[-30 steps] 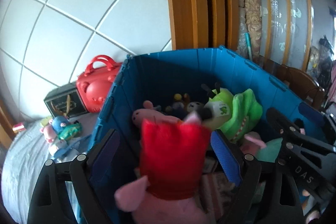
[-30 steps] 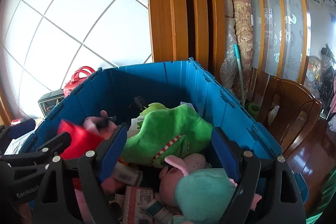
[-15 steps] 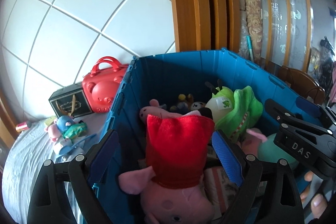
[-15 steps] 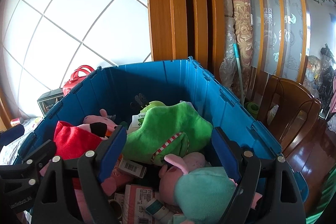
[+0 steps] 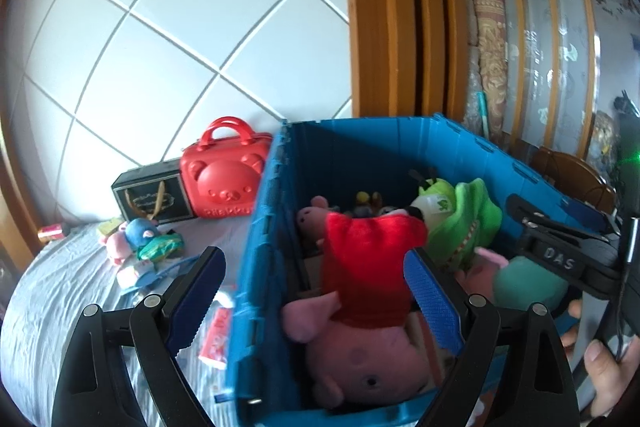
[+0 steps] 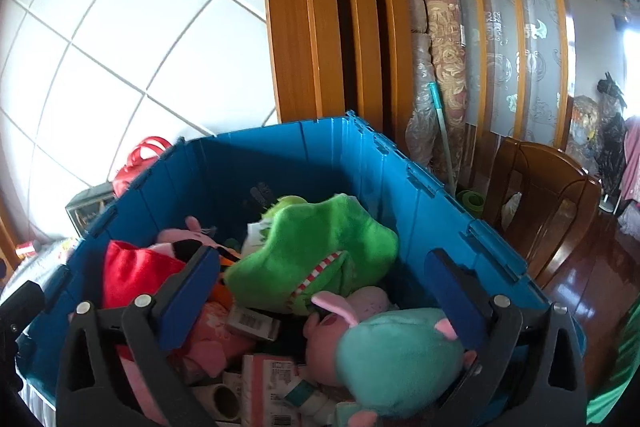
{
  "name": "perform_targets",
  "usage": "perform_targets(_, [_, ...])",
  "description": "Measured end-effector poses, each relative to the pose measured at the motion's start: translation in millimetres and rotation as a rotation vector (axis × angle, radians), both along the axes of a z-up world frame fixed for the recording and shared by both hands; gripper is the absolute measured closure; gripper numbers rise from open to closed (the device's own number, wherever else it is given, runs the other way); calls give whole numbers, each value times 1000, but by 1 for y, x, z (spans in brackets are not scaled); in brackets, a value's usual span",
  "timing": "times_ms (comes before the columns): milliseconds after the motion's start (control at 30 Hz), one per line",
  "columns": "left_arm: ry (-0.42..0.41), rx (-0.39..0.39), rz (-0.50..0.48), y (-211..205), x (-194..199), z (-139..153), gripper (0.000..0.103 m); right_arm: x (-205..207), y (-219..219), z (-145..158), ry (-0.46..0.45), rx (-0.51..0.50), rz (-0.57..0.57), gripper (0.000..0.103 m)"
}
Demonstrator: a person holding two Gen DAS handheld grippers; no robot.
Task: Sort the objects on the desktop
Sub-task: 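Withdraw both tools from the bin back over the table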
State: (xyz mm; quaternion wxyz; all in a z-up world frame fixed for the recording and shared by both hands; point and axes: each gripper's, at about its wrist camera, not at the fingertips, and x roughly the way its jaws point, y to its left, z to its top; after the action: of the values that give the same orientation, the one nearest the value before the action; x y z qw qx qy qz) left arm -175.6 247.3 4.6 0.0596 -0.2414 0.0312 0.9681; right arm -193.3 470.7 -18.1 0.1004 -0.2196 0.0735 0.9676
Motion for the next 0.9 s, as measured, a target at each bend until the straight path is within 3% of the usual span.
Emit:
perform_targets(300, [-26, 42, 143, -105, 8, -16, 11, 19, -98, 22, 104, 2, 165, 0])
perform_targets(567, [-105, 29, 289, -243, 11, -49, 11, 32, -234, 35, 186, 11, 323, 0])
perform_targets(767, [-195, -21, 347, -337, 11, -83, 11, 19, -339, 10, 110, 15, 377, 0])
perform_targets(900, [-295, -28, 352, -370, 3, -118, 11, 6, -387, -38, -44, 35, 408, 0])
